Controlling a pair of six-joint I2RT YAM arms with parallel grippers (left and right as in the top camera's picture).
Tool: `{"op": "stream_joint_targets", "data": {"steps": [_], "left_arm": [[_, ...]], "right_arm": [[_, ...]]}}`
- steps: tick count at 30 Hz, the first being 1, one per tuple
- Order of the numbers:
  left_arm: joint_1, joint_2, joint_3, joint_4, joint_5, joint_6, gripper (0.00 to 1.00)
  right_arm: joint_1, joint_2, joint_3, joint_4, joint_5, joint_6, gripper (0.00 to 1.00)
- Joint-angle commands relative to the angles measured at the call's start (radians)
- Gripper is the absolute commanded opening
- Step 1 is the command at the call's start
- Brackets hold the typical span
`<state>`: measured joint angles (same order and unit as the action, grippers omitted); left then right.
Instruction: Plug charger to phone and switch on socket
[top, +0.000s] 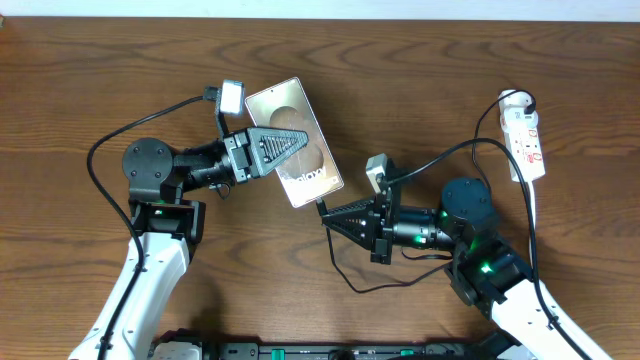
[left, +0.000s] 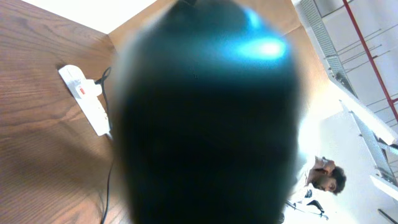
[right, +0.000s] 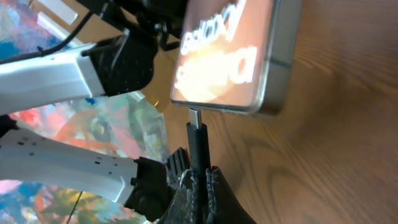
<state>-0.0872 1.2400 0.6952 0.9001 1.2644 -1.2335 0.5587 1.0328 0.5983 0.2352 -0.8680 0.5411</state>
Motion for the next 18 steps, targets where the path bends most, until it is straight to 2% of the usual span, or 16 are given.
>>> {"op": "stream_joint_targets", "data": {"steps": [1, 5, 18], "left_arm": [[-0.004, -0.011, 0.019, 0.013, 0.015, 0.012, 0.07], [-0.004, -0.011, 0.019, 0.001, 0.061, 0.034, 0.07], [-0.004, -0.011, 0.019, -0.006, 0.064, 0.055, 0.07]], "right_arm": [[0.006, 0.002, 0.004, -0.069, 0.054, -0.028, 0.01], [0.006, 0.002, 0.004, -0.124, 0.056, -0.053, 0.01], [0.006, 0.002, 0.055, -0.172, -0.014, -0.06, 0.01]]}}
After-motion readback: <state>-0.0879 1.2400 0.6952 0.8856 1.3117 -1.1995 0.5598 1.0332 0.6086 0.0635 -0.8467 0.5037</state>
